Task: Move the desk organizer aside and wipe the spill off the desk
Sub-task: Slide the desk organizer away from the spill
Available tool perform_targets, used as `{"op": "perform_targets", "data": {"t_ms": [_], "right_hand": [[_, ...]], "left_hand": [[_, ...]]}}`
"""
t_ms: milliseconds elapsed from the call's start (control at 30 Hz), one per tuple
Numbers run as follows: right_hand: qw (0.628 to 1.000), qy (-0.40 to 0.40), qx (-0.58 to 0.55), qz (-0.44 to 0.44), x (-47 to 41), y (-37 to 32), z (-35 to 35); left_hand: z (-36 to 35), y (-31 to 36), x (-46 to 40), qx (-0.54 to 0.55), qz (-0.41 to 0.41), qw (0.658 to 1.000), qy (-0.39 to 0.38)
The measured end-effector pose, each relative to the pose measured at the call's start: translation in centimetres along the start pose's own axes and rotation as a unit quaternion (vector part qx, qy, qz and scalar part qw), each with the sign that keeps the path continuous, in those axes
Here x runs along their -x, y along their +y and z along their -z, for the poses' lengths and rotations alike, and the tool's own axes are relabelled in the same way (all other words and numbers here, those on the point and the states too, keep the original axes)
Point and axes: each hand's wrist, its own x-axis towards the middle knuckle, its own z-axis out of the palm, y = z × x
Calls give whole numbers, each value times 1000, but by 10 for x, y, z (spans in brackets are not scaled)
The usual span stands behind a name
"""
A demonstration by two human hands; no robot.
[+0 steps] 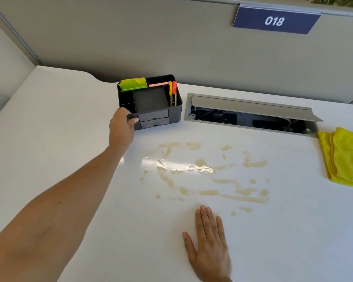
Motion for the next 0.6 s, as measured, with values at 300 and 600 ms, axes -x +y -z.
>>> {"op": "perform_targets", "data": {"t_ms": [300,600], "right_hand": [[999,39,-3,8,1,3,-6],[998,65,6,9,-4,-2,-6]], "left_hand": [[55,-47,32,6,51,995,83],[124,-113,48,-20,141,974,176]]}}
